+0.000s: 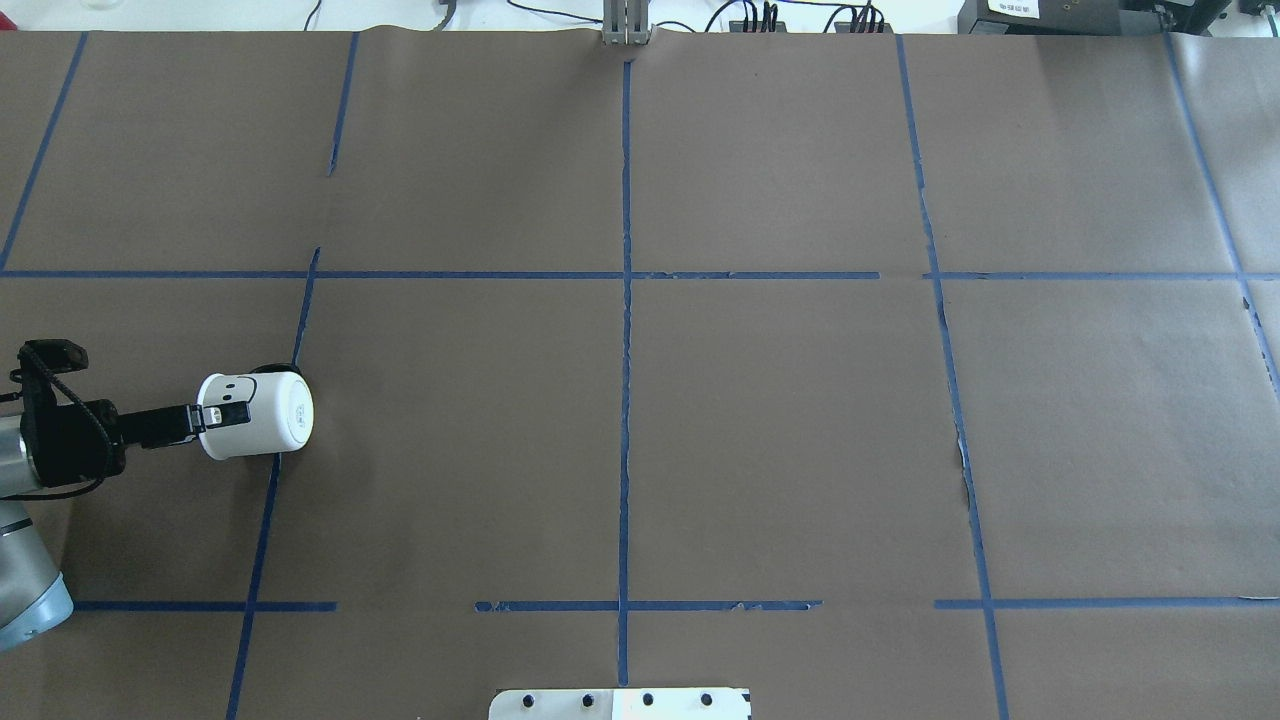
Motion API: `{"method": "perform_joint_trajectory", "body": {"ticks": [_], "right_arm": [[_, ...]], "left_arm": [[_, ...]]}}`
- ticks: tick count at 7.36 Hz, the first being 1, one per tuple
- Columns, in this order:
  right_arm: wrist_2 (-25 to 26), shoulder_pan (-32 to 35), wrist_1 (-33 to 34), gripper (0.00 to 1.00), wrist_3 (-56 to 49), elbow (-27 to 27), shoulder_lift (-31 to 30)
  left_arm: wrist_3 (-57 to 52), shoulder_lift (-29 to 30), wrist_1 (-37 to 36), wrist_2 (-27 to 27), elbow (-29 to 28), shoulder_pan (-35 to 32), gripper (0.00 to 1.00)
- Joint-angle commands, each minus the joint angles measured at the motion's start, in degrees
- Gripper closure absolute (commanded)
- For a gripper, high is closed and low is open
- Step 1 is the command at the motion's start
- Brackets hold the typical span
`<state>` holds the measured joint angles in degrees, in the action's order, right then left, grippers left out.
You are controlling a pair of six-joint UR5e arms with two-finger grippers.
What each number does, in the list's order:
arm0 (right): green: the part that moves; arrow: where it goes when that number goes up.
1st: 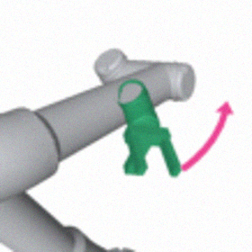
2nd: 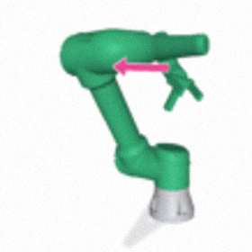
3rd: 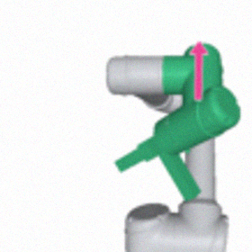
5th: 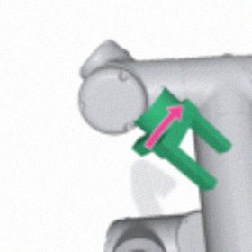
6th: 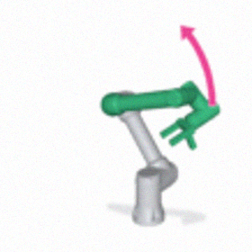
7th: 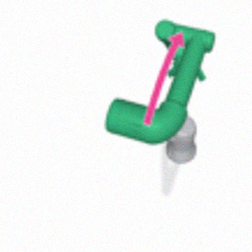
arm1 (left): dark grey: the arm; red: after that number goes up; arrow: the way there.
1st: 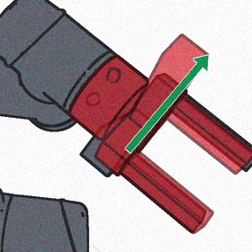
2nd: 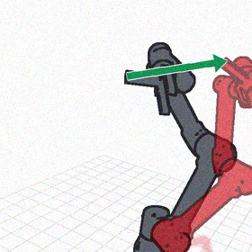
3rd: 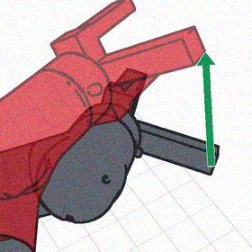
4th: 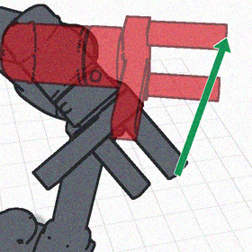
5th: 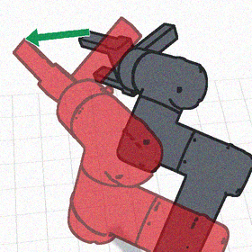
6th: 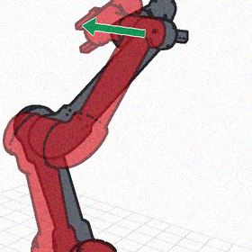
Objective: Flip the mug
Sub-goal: 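Close the left gripper on the white mug's rim and lift it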
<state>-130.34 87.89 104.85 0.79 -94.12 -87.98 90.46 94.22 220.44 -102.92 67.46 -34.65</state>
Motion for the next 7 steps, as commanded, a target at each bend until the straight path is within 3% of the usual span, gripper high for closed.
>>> {"method": "perform_joint_trajectory", "body": {"ticks": [1, 3, 7], "right_arm": [[0.00, 0.00, 0.00, 0.00, 0.00, -0.01, 0.00], [0.00, 0.00, 0.00, 0.00, 0.00, -0.01, 0.00], [0.00, 0.00, 0.00, 0.00, 0.00, -0.01, 0.00]], "left_arm": [[1.91, 0.44, 0.07, 0.88, -1.10, 0.02, 0.31], [8.13, 0.96, -0.01, 0.36, -1.11, -0.06, 1.00], [15.45, 6.32, -0.10, 0.53, 3.19, -1.12, 1.00]]}}
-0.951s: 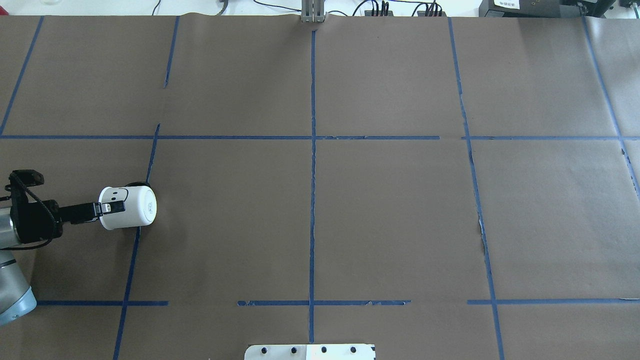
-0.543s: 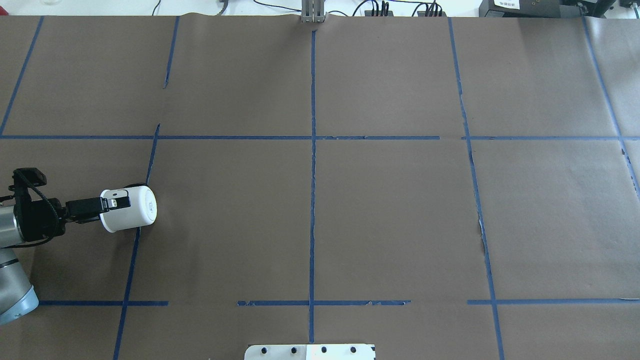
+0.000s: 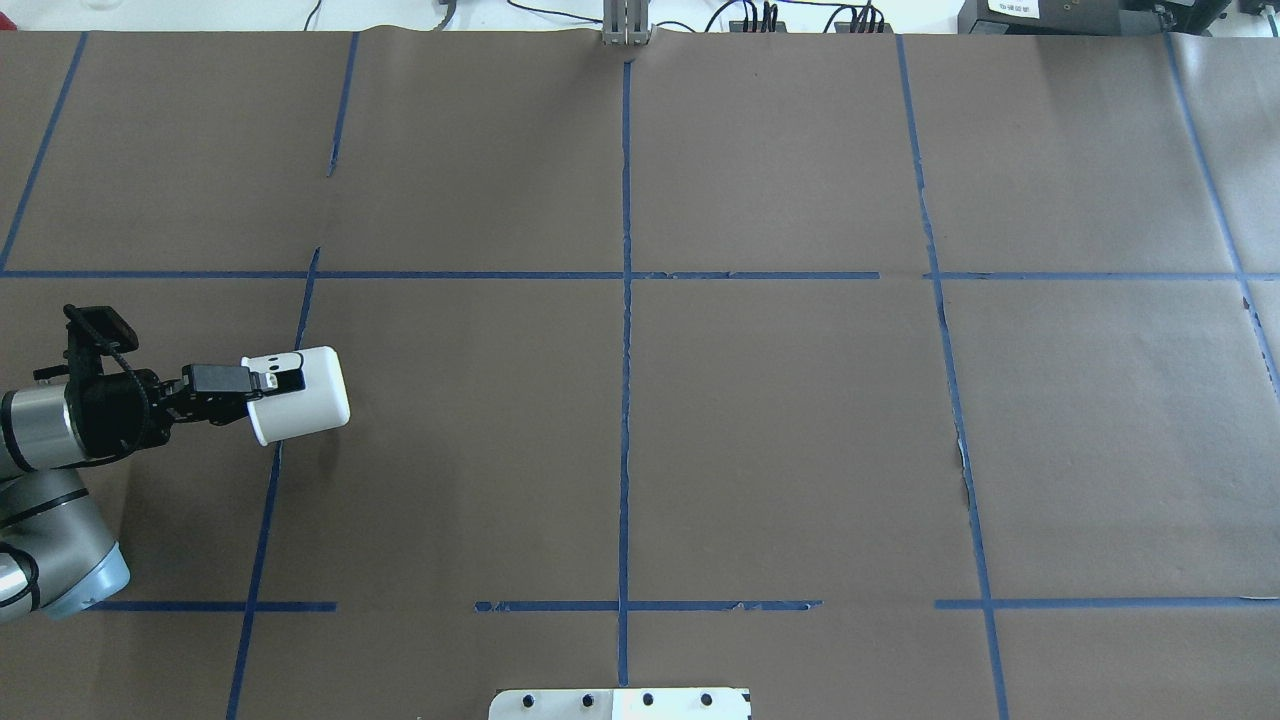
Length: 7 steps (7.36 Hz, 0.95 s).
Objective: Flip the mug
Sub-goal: 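Carry the mug toward the table center, rotating it upright with the left gripper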
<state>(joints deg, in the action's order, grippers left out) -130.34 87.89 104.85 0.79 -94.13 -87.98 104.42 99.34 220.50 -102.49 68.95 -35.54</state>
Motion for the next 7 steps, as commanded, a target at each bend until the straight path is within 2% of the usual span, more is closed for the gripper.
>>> {"method": "perform_joint_trajectory", "body": {"ticks": [1, 3, 5, 7], "right_arm": [[0.00, 0.00, 0.00, 0.00, 0.00, 0.00, 0.00], [0.00, 0.00, 0.00, 0.00, 0.00, 0.00, 0.00], [0.00, 0.00, 0.00, 0.00, 0.00, 0.00, 0.00], [0.00, 0.00, 0.00, 0.00, 0.00, 0.00, 0.00]], "left_arm": [[1.67, 1.20, -2.15, -0.08, 3.81, -0.57, 1.00], [1.41, 1.64, -24.82, -3.66, 15.45, -1.63, 1.00], [0.71, 3.56, -51.51, -3.94, 26.80, -1.72, 1.00], [-0.78, 14.24, -80.68, -5.96, 28.96, -1.37, 1.00]]}}
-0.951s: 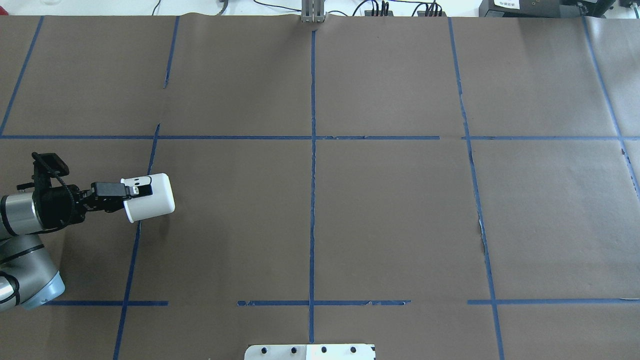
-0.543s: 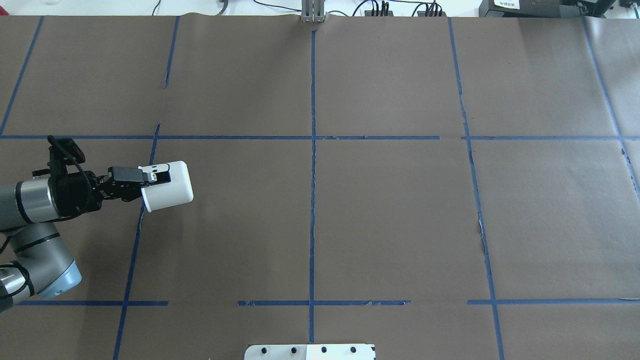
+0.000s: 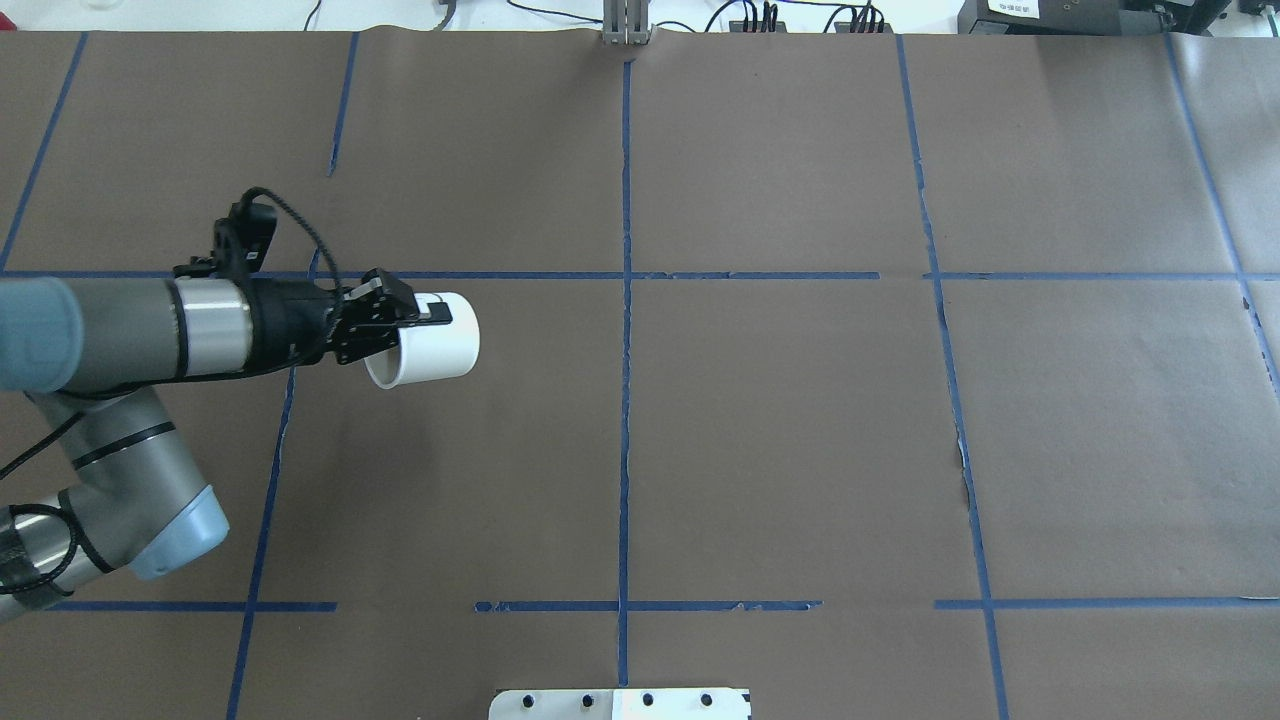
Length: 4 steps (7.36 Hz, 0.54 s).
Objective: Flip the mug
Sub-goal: 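Carry the mug toward the table center, rotating it upright with the left gripper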
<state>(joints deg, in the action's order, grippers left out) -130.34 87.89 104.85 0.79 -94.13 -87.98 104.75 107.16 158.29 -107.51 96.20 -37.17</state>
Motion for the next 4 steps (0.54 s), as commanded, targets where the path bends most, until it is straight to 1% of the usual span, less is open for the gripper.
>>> {"method": "perform_joint_trajectory", "body": {"ticks": [1, 2, 3, 4], "right_arm": [[0.00, 0.00, 0.00, 0.00, 0.00, 0.00, 0.00], [0.00, 0.00, 0.00, 0.00, 0.00, 0.00, 0.00], [0.00, 0.00, 0.00, 0.00, 0.00, 0.00, 0.00], [0.00, 0.00, 0.00, 0.00, 0.00, 0.00, 0.00]], "left_arm": [[-5.91, 12.66, -34.21, -0.77, 1.54, 0.35, 1.00], [-9.87, 19.60, -49.68, -0.51, 0.75, 0.78, 1.00], [-13.22, 25.67, -60.36, -0.51, -1.60, 1.48, 1.00], [-15.34, 32.00, -65.51, -0.51, -7.80, 1.84, 1.00]]}}
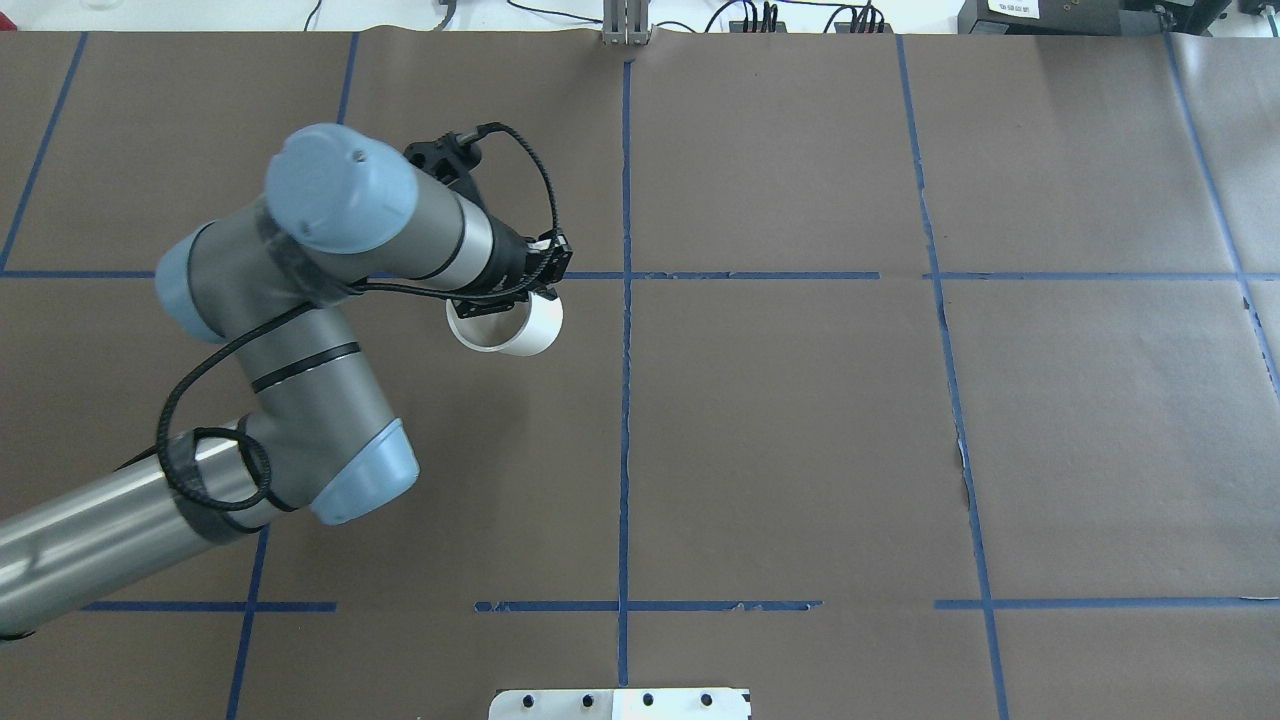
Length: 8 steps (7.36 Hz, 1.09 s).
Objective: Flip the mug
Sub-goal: 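Carry the mug toward the table center, rotating it upright with the left gripper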
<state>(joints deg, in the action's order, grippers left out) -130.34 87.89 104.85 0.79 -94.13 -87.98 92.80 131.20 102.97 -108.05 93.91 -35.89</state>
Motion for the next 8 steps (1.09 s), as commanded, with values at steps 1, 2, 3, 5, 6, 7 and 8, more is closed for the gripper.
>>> {"method": "perform_joint_trajectory", "body": {"ticks": [1, 2, 3, 5, 6, 7, 8], "right_arm": [[0.00, 0.00, 0.00, 0.00, 0.00, 0.00, 0.00], [0.00, 0.00, 0.00, 0.00, 0.00, 0.00, 0.00], [0.00, 0.00, 0.00, 0.00, 0.00, 0.00, 0.00], [0.00, 0.00, 0.00, 0.00, 0.00, 0.00, 0.00], [0.00, 0.00, 0.00, 0.00, 0.00, 0.00, 0.00], [0.00, 0.00, 0.00, 0.00, 0.00, 0.00, 0.00], [0.00, 0.00, 0.00, 0.00, 0.00, 0.00, 0.00]], "left_arm": [[-5.50, 14.54, -10.77, -0.14, -14.72, 1.69, 1.00], [-8.13, 15.48, -10.77, -0.15, -17.85, 2.57, 1.00], [-8.86, 14.88, -10.77, -0.23, -18.15, 4.67, 1.00], [-8.87, 13.38, -10.34, -0.15, -17.63, 7.23, 0.10], [-8.78, 13.38, -10.42, -0.32, -16.49, 7.24, 0.01], [-8.86, 13.29, -11.03, -0.41, -13.09, 6.28, 0.00], [-9.13, 12.42, -13.73, -1.80, -7.74, 3.49, 0.00]]}}
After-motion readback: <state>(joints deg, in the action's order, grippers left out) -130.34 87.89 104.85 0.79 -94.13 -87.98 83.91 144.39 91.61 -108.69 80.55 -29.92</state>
